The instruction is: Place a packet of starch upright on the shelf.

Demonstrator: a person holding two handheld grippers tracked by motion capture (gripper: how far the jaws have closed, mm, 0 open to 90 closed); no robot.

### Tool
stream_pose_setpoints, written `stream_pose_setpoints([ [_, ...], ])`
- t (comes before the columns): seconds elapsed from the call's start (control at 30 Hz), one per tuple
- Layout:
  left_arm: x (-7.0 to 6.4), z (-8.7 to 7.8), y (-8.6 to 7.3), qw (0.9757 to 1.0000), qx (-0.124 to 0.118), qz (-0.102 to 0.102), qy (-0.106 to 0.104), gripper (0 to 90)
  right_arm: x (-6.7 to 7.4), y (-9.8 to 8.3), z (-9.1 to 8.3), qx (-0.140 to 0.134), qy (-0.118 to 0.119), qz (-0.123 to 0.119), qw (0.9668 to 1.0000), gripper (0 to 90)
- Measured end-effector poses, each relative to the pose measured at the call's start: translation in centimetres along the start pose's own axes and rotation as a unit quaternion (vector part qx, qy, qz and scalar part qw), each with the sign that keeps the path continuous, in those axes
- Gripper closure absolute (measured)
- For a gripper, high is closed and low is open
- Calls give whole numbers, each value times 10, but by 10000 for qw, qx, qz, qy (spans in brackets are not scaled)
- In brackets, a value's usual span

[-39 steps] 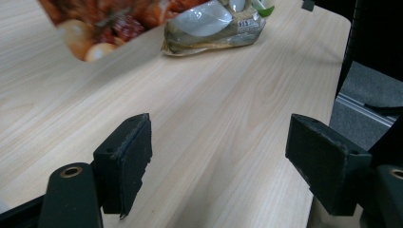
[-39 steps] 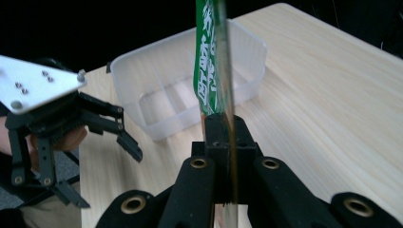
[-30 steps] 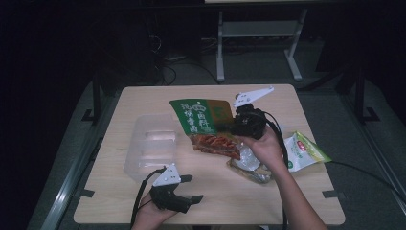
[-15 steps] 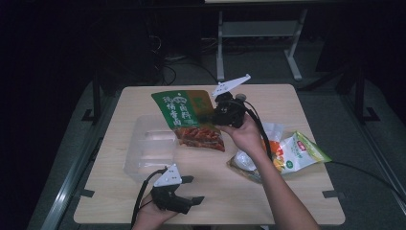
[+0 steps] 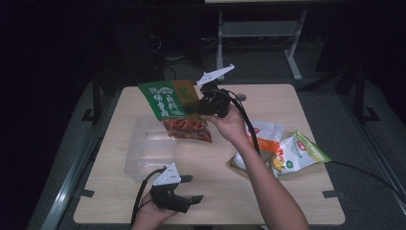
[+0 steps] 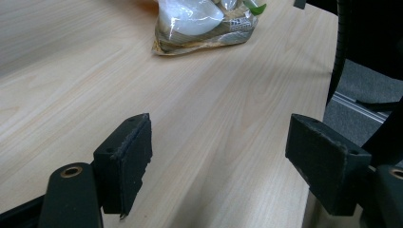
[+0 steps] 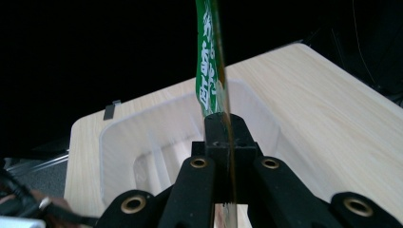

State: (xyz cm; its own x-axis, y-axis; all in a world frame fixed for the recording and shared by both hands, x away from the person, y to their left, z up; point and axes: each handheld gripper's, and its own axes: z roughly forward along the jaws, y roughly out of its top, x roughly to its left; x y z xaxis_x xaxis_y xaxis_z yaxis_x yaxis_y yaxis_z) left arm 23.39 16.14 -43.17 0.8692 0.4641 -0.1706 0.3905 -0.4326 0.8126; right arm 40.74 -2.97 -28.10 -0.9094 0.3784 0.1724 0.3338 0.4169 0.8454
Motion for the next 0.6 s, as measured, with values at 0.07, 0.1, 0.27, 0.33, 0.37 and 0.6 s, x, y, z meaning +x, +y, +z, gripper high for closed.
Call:
stream_pose_setpoints([
  [0.07, -1, 0, 0, 10000, -16, 32, 31, 234, -1, 7, 8, -43, 47, 29, 10000, 892],
  [0.1, -1, 0, 0, 10000, -16, 32, 31, 234, -1, 10, 11, -43, 35, 12, 10000, 892],
  [0.27, -1, 0, 0, 9999, 44, 114, -8, 235, -3, 20, 26, -25, 117, -11, 9999, 892],
  [0.33, 0, 0, -1, 9997, 126, 191, -12, 236, -4, 25, 39, -33, 135, -6, 9999, 892],
  [0.37, 0, 0, -1, 9998, 118, 145, -13, 235, -5, 26, 44, -31, 143, -16, 9999, 892],
  [0.6, 0, -3, -1, 9999, 85, 116, 15, 236, -11, 29, 80, -43, 156, 72, 9998, 892],
])
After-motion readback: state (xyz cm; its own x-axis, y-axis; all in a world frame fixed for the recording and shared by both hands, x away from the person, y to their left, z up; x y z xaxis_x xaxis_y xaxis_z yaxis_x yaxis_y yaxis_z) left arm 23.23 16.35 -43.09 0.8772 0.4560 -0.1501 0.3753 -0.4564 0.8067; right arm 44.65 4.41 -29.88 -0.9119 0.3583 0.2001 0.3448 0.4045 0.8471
